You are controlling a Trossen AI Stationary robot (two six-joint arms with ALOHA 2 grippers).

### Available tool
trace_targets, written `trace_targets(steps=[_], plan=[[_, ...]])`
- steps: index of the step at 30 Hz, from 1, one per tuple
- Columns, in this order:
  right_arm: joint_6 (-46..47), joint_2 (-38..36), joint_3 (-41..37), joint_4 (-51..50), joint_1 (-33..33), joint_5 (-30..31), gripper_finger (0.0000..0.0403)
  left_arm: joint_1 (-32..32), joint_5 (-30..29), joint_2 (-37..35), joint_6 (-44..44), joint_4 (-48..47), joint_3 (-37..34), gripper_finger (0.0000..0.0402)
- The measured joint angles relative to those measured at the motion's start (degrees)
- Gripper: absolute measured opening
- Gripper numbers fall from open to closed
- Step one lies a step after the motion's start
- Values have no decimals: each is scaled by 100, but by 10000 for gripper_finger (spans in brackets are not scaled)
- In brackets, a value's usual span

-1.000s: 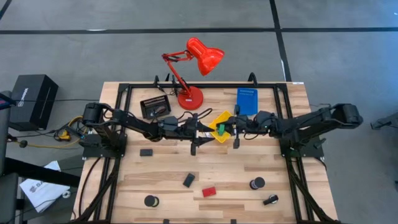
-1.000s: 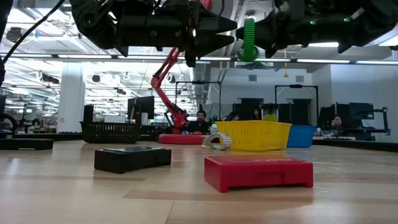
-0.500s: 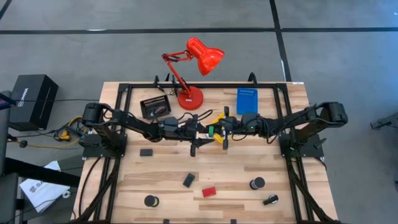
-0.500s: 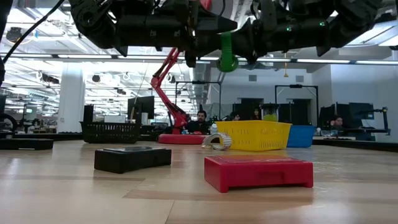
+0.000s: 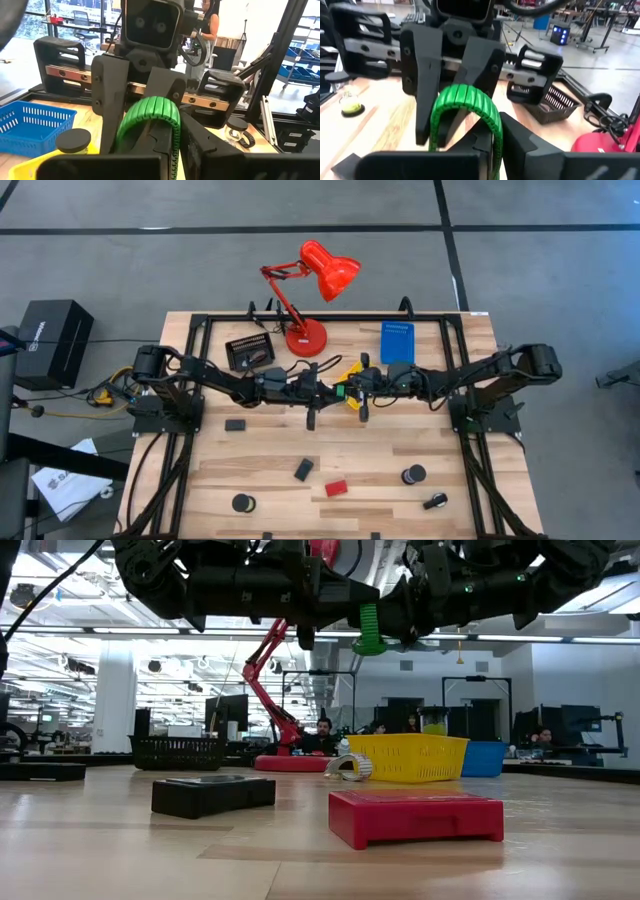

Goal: Pick & Place Office items
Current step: Put the green wrist watch into the black bin

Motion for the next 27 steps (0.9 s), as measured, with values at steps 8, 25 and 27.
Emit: trace_targets(steps=[8,25,27], plan=[[-1,-2,0,-259,-44,2,97,39,0,-2,5,-130,0,8],[-1,-7,-2,-972,-240,154,173,335,-2681,-2357,506,-3007,-824,9],[-1,-7,-2,-966,-229,148,172,347,-3257,-2897,461,-3191,-1160,8]])
